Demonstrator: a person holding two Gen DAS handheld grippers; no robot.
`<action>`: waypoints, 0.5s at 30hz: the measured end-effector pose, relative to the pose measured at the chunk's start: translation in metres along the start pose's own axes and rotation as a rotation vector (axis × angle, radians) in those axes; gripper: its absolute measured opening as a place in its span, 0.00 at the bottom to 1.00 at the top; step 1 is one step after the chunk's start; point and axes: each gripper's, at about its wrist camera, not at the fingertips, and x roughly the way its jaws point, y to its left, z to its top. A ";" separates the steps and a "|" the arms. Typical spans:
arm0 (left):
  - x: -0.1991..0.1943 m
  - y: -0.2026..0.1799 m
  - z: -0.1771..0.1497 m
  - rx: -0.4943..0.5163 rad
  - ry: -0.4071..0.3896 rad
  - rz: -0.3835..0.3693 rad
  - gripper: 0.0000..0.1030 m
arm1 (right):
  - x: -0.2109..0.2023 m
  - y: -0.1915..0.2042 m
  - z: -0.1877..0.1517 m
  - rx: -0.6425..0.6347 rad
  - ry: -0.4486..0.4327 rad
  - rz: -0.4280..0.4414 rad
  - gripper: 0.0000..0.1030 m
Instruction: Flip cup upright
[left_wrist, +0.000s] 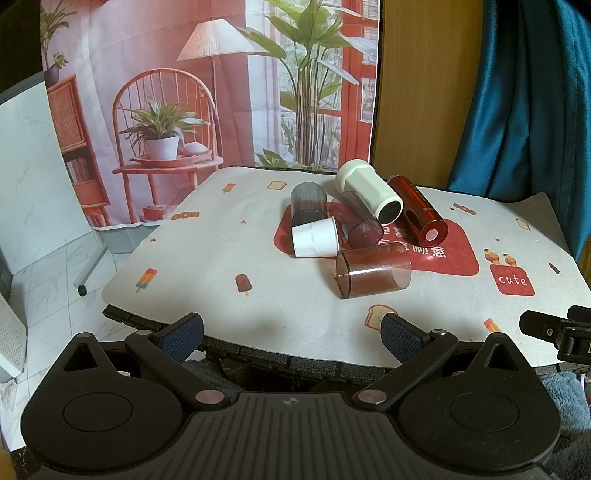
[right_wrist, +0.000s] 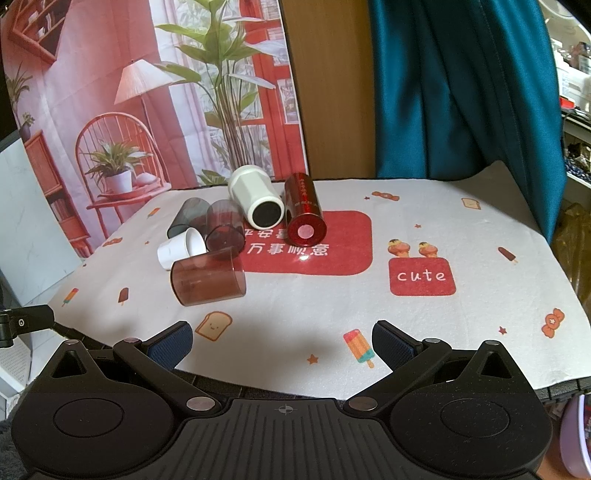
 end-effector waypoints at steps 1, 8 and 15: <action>0.000 0.000 -0.001 -0.001 0.000 0.000 1.00 | 0.000 0.000 0.000 0.000 0.000 0.000 1.00; 0.001 0.000 -0.002 -0.005 0.005 -0.002 1.00 | 0.000 0.000 0.000 0.000 0.001 0.000 1.00; 0.000 0.002 0.000 -0.011 0.010 -0.004 1.00 | 0.001 0.001 -0.002 0.000 0.003 0.000 1.00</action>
